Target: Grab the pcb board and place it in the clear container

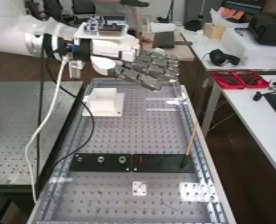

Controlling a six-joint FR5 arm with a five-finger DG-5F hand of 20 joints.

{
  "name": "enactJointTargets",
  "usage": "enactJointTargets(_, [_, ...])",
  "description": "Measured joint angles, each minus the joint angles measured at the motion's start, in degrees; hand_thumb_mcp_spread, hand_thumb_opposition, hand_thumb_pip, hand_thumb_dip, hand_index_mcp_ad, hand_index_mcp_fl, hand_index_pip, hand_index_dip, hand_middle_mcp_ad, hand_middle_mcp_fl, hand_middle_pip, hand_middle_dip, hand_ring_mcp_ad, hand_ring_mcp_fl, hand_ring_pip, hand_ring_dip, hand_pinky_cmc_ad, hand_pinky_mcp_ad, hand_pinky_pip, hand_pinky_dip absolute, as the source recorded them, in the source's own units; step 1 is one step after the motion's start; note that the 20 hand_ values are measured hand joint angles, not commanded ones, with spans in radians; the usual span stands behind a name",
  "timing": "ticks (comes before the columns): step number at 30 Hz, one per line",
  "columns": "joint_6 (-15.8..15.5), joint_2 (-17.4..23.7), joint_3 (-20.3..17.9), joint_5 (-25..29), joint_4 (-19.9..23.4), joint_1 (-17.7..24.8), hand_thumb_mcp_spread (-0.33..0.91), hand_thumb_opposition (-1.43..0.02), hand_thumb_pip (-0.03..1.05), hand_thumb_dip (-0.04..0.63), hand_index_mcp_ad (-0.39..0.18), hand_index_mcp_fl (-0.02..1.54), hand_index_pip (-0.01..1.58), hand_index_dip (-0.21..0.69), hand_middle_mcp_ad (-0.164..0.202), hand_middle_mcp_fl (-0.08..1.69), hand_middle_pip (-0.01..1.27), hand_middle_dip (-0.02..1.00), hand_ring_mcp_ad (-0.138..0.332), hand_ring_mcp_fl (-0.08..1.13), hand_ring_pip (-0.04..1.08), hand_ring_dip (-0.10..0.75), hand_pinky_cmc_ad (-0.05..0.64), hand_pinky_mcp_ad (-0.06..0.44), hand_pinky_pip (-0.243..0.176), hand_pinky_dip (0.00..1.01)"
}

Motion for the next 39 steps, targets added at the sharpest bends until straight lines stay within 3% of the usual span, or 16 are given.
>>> enactJointTargets(5, [-0.3, -2.2, -2.2, -0.4, 3.5, -1.7, 0.2, -0.68, 0.16, 0.007, 0.15, 0.03, 0.07, 0.049, 0.171, 0.01, 0.12, 0.02, 0.169, 0.02, 0.09, -0.019, 0.349, 0.25, -0.12, 0.25])
enactJointTargets(17, [-2.3, -6.3, -4.2, -1.8, 8.0, -4.3, 0.3, -0.68, 0.31, 0.016, 0.009, 0.06, 0.1, 0.051, 0.173, 0.01, 0.12, 0.03, 0.171, 0.01, 0.08, -0.019, 0.344, 0.23, -0.124, 0.29])
enactJointTargets(21, [-3.0, -7.7, -4.4, -2.2, 9.2, -5.2, 0.36, -0.7, 0.34, 0.035, -0.014, 0.16, 0.11, 0.087, 0.164, 0.01, 0.13, 0.03, 0.168, 0.0, 0.08, -0.016, 0.335, 0.232, -0.124, 0.29])
enactJointTargets(23, [-3.3, -8.5, -4.5, -2.4, 10.1, -5.7, 0.38, -0.71, 0.36, 0.038, -0.026, 0.22, 0.12, 0.093, 0.154, 0.01, 0.12, 0.03, 0.175, 0.0, 0.08, -0.019, 0.33, 0.209, -0.124, 0.29])
enactJointTargets(27, [-3.4, -9.8, -4.5, -2.8, 11.2, -6.5, 0.43, -0.73, 0.39, 0.094, -0.054, 0.33, 0.24, 0.103, 0.141, 0.01, 0.13, 0.03, 0.178, 0.0, 0.08, -0.016, 0.319, 0.199, -0.124, 0.27])
enactJointTargets(30, [-3.5, -10.7, -4.5, -3.0, 11.7, -7.1, 0.45, -0.75, 0.4, 0.113, -0.063, 0.35, 0.42, 0.113, 0.126, 0.01, 0.12, 0.03, 0.159, 0.0, 0.08, -0.019, 0.309, 0.183, -0.124, 0.24])
enactJointTargets(39, [-3.5, -13.3, -4.1, -3.3, 13.8, -8.6, 0.49, -0.8, 0.4, 0.159, -0.086, 0.37, 0.81, 0.126, 0.126, 0.01, 0.12, 0.06, 0.164, 0.0, 0.08, -0.016, 0.295, 0.162, -0.106, 0.19])
